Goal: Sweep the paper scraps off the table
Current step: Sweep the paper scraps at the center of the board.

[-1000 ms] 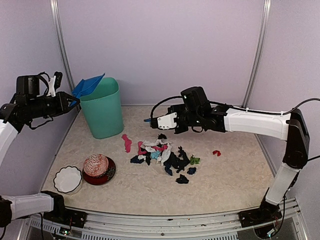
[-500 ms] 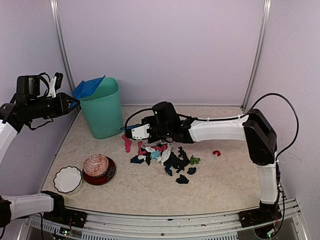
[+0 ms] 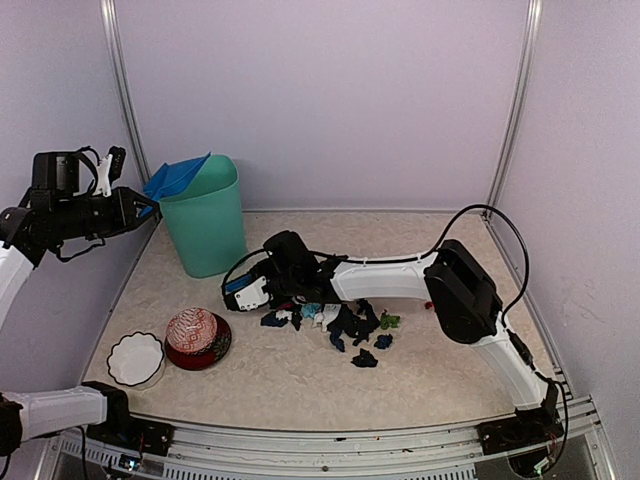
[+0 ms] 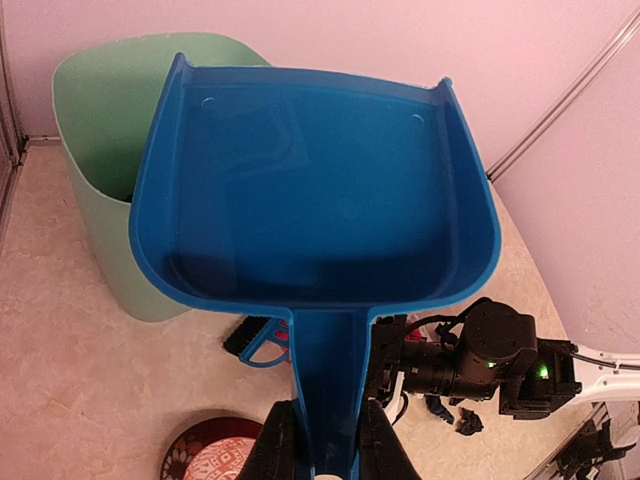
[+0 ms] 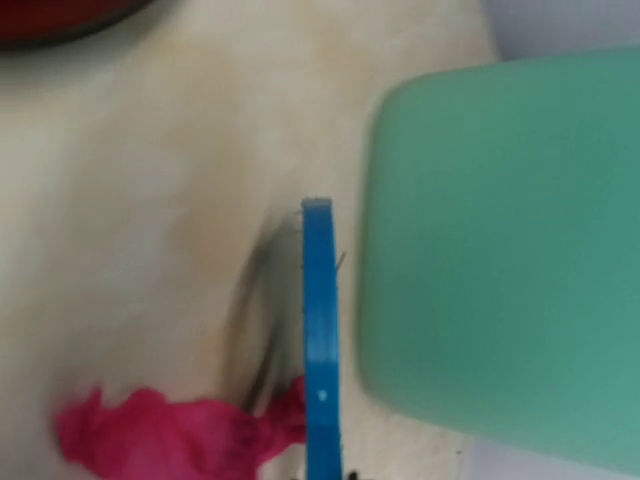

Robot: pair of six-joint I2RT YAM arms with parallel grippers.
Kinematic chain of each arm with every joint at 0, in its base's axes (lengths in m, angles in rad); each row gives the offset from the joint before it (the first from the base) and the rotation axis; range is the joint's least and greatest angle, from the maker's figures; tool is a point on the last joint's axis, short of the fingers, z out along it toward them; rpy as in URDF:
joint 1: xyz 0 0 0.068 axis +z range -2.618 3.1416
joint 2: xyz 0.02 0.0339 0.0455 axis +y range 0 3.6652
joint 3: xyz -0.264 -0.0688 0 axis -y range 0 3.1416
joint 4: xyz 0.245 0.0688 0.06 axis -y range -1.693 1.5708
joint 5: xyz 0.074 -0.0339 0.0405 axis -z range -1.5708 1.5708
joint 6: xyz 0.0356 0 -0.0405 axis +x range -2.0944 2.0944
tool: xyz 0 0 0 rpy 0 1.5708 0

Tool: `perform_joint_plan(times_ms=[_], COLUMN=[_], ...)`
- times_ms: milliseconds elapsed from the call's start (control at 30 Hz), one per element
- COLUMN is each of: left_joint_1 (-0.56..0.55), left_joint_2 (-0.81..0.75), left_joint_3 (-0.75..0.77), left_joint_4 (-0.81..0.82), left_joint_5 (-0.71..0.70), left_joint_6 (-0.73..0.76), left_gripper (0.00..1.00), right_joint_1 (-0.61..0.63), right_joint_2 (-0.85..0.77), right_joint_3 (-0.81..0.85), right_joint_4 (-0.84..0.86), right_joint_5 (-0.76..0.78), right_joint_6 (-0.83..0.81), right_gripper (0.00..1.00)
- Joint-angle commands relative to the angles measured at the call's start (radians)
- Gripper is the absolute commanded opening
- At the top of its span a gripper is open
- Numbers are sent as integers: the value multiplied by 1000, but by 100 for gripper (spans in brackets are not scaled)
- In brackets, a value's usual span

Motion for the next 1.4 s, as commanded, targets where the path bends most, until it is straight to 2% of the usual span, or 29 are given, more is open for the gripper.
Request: perform_joint_plan(times_ms=[0,267,533,900,1100,1367], left_joint_1=[-10,-33,-97,-314,-424,-500], left_joint_2=[-12,-3,20,79,96,92], left_joint_3=[24,33,43,65,76,54], left_joint_4=[-8,-5,20,61,100,162], left_joint_5=[-6,-18,-60,-208,-303,-402], left_joint_6=[16,3,-31,-85,-124,-117], left_gripper=[0,0,0,0,0,0], right_joint_1=[2,-12,-47,-62,-60,-60], right_joint_2=[-22,-182,-414,-786,-1025,-1197], right_joint_3=[-51,-270,-562,-939,-1032,-1073], right_joint_4=[-93,-210,-241,-163,-41,42], right_joint_5=[9,20,28,89,155,142], right_joint_6=[-74,-35,36,168,280,607], right_gripper=[0,0,0,0,0,0])
